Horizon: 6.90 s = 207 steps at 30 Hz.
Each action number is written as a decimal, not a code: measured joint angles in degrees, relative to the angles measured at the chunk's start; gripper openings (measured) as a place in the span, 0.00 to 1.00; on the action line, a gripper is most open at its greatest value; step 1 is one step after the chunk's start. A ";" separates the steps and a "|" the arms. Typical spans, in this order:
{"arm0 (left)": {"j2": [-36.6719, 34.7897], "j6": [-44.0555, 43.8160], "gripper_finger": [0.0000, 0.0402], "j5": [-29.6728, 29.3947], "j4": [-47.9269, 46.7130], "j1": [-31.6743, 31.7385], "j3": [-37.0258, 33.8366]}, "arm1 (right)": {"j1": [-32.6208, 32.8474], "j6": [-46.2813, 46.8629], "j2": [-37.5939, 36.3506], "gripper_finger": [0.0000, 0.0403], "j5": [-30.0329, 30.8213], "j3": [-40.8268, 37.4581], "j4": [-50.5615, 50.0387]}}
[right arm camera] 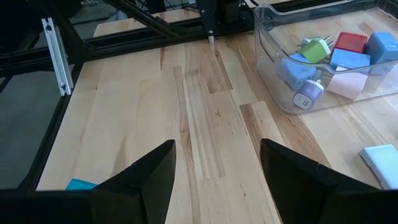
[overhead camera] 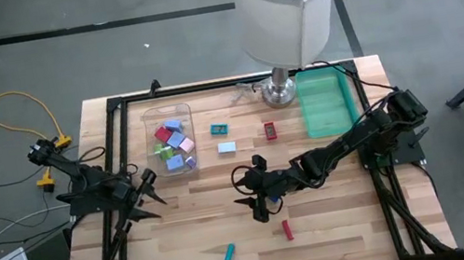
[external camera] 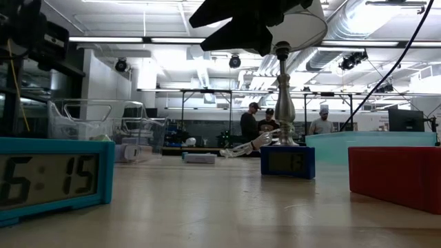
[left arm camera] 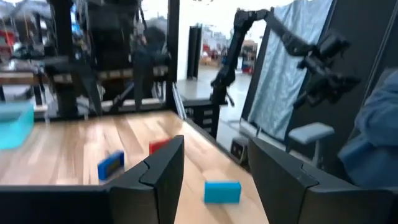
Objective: Pick & Place Office items
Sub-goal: Put the blue mini digital clock into the light blue bin
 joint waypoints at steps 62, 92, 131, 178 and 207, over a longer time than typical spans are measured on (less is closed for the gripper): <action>0.02 -0.45 0.43 0.91 0.25 0.07 -0.11 | -0.28 -2.04 0.00 0.55 0.42 0.00 2.69; 0.02 -0.45 0.43 0.92 0.45 0.07 -0.11 | 8.78 2.17 -0.02 0.55 18.88 17.94 -25.83; 0.31 -0.46 0.43 1.05 2.21 0.07 -0.11 | 2.91 45.53 12.53 0.55 -8.29 18.36 -54.24; 0.70 -0.45 0.43 0.90 2.65 0.07 -0.11 | 2.86 47.57 15.50 0.55 -7.22 18.32 -55.02; 0.70 -0.45 0.43 0.92 2.65 0.07 -0.11 | 3.02 47.87 14.08 0.55 -7.19 15.33 -53.63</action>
